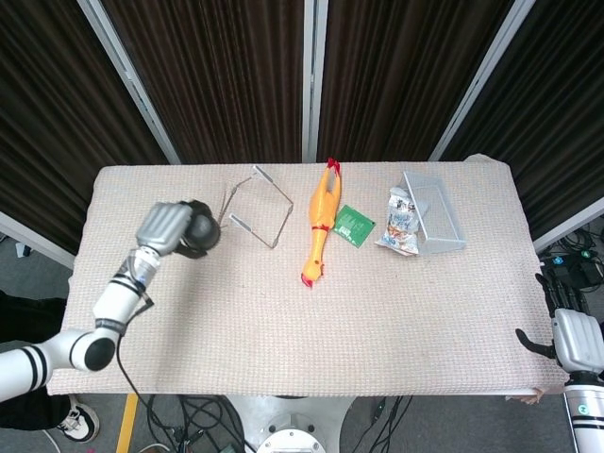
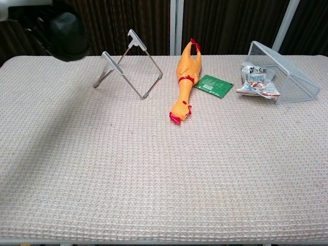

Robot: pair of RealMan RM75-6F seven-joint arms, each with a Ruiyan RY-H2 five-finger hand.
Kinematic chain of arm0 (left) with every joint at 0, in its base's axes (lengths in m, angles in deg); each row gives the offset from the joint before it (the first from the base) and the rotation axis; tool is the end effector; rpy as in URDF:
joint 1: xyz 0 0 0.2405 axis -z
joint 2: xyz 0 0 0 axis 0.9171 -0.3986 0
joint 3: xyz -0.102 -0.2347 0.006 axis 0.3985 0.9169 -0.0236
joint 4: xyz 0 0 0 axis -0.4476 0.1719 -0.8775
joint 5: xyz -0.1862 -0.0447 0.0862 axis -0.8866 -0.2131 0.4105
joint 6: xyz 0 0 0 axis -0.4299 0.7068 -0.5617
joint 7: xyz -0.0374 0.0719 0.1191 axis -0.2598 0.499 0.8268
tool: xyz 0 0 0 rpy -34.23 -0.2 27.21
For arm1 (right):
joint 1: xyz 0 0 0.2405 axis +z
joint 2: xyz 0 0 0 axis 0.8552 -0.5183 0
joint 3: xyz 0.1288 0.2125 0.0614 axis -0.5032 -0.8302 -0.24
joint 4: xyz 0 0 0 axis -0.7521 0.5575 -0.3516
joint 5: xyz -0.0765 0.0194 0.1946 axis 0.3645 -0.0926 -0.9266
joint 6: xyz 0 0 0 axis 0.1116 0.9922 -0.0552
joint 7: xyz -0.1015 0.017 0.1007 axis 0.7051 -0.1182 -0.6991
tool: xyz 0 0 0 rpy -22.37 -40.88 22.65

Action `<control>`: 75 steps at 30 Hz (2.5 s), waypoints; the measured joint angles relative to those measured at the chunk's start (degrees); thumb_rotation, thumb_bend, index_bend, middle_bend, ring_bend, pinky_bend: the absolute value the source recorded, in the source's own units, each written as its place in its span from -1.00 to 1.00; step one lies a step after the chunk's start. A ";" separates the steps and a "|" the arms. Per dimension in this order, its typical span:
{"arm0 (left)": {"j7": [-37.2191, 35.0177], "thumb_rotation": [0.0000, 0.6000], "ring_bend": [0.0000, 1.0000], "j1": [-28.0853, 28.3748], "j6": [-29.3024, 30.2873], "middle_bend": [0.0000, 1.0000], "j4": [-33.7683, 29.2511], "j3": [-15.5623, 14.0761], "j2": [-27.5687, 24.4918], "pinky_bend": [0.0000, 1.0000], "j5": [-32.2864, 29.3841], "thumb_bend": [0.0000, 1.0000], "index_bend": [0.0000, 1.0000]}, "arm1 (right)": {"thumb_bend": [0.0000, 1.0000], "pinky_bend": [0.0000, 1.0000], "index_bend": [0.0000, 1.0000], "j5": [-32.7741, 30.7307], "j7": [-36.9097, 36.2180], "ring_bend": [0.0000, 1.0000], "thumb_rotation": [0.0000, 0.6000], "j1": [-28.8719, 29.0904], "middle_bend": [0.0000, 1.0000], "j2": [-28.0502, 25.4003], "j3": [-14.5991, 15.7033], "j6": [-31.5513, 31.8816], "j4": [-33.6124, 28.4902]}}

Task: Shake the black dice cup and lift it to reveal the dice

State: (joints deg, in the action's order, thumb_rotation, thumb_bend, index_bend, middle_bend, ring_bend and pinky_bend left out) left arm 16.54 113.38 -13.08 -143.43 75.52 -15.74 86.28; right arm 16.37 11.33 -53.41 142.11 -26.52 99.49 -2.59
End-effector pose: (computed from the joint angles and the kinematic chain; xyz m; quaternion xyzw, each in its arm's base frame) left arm -0.1637 0.4010 0.0816 -0.6790 -0.4320 -0.3656 0.4676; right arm -0.3547 -0.1920 0.1553 0.5419 -0.4727 0.3557 0.5970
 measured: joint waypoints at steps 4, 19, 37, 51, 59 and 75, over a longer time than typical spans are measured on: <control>3.43 1.00 -0.13 1.04 -1.47 0.08 7.10 1.19 0.17 -0.02 -12.87 -0.50 -0.01 | -0.71 -1.00 -1.00 -0.34 0.01 -1.00 1.00 0.00 -1.00 0.06 -0.09 -0.21 0.12; -7.15 1.00 -0.13 -3.80 -2.55 0.08 -15.88 0.90 -1.20 -0.02 18.02 -0.50 -0.01 | -0.71 -1.00 -1.00 -0.63 -0.71 -1.00 1.00 0.08 -1.00 0.59 0.14 -1.12 1.31; 6.02 1.00 -0.13 -0.96 4.29 0.08 10.65 8.33 6.50 -0.02 -7.33 -0.50 -0.01 | -0.71 -1.00 -1.00 -0.88 -0.56 -1.00 1.00 0.31 -1.00 1.02 0.14 -1.79 1.75; -9.04 1.00 -0.12 -5.73 0.02 0.08 -21.77 2.34 0.29 -0.01 19.82 -0.50 0.00 | -0.71 -1.00 -1.00 -1.10 -0.29 -1.00 1.00 0.49 -1.00 1.41 0.31 -2.49 2.06; -12.27 1.00 -0.12 -6.54 1.31 0.09 -17.01 1.42 -0.17 -0.01 27.98 -0.50 0.01 | -0.71 -1.00 -1.00 -1.23 -0.31 -1.00 1.00 0.60 -1.00 1.60 0.26 -2.71 2.29; -4.03 1.00 -0.12 -8.62 6.86 0.09 -7.72 -1.84 2.75 -0.02 7.39 -0.50 0.01 | -0.70 -1.00 -1.00 -1.50 0.25 -1.00 1.00 0.85 -1.00 1.90 0.28 -3.26 2.37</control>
State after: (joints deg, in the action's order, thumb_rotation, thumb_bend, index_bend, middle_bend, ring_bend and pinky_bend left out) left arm 12.51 104.76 -6.21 -151.15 73.68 -12.99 93.67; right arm 14.87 11.58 -52.57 144.01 -26.23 96.22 -0.22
